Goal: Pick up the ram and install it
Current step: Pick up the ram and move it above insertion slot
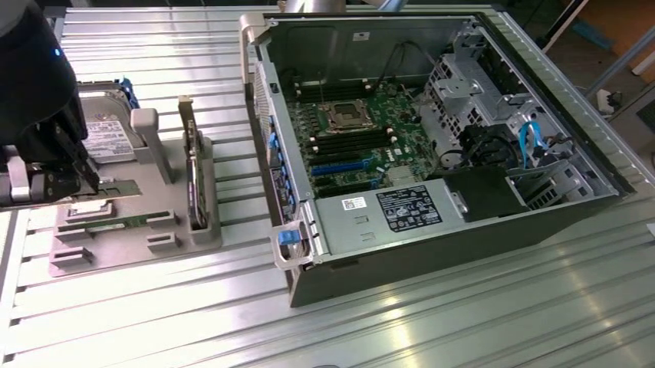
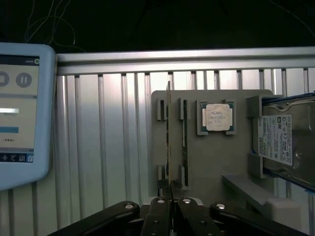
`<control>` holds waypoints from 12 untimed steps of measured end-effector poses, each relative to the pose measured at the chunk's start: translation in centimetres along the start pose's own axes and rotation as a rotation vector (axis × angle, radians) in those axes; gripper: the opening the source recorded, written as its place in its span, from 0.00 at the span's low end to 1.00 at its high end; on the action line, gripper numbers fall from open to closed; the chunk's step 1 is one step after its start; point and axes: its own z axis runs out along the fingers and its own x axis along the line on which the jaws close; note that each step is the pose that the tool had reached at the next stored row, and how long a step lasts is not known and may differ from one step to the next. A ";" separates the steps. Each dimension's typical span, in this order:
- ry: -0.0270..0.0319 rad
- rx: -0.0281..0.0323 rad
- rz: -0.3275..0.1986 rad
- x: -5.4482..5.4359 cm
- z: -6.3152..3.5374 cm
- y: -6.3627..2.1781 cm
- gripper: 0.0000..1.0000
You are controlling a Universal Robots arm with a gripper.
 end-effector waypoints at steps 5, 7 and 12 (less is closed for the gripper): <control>0.0001 0.0000 0.000 0.0 -1.39 0.06 0.12; 0.0000 0.0001 0.000 0.0 -1.89 0.08 0.12; 0.0000 0.0000 0.000 -0.1 -3.04 0.13 0.12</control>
